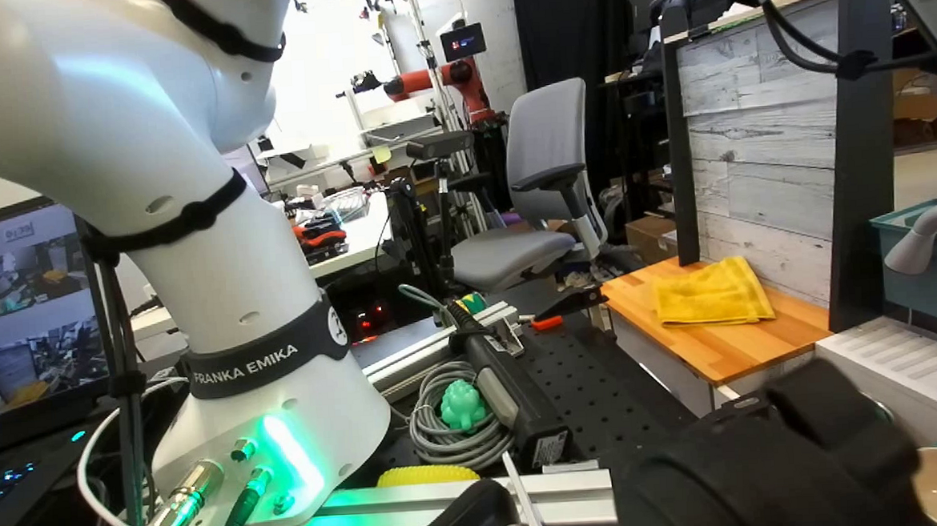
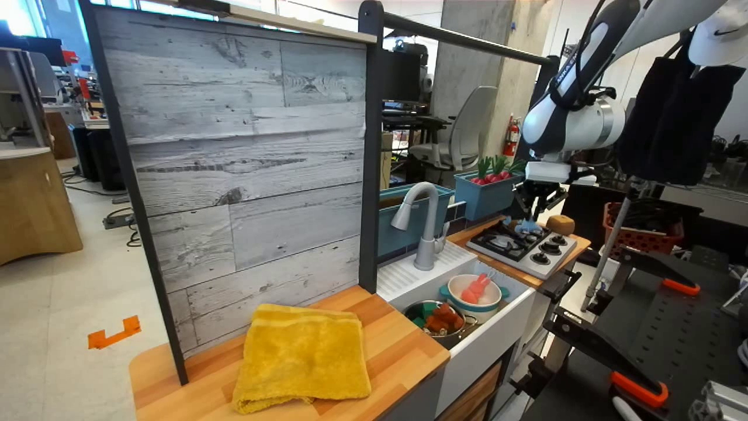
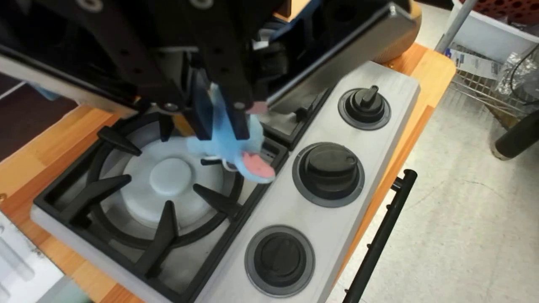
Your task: Put the things on the counter inside the pot in the sink, wipe the counter with the towel, and then remove the things from the dish in the sink and put them on the stove
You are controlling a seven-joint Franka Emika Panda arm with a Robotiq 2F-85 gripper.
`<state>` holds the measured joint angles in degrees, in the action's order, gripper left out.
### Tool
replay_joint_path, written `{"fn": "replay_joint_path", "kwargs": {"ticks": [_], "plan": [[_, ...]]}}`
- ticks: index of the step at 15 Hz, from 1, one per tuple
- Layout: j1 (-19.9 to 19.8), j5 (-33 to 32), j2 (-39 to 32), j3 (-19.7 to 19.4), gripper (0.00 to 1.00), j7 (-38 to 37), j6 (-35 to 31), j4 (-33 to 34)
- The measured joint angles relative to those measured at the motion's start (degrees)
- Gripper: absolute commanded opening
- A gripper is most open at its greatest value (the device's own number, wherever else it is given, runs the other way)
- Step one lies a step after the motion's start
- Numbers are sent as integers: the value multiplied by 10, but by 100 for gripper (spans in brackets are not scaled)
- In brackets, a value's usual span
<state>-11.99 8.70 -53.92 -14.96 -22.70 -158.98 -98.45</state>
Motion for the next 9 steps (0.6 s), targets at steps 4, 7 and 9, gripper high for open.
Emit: {"fn": "replay_joint_path", "kwargs": {"ticks": [4, 7, 9], "plan": [[0, 4, -11, 30, 80, 1, 1, 0], [-14, 33, -10, 90, 99, 35, -11, -8], [-27, 47, -10, 135, 93, 68, -10, -14]]}}
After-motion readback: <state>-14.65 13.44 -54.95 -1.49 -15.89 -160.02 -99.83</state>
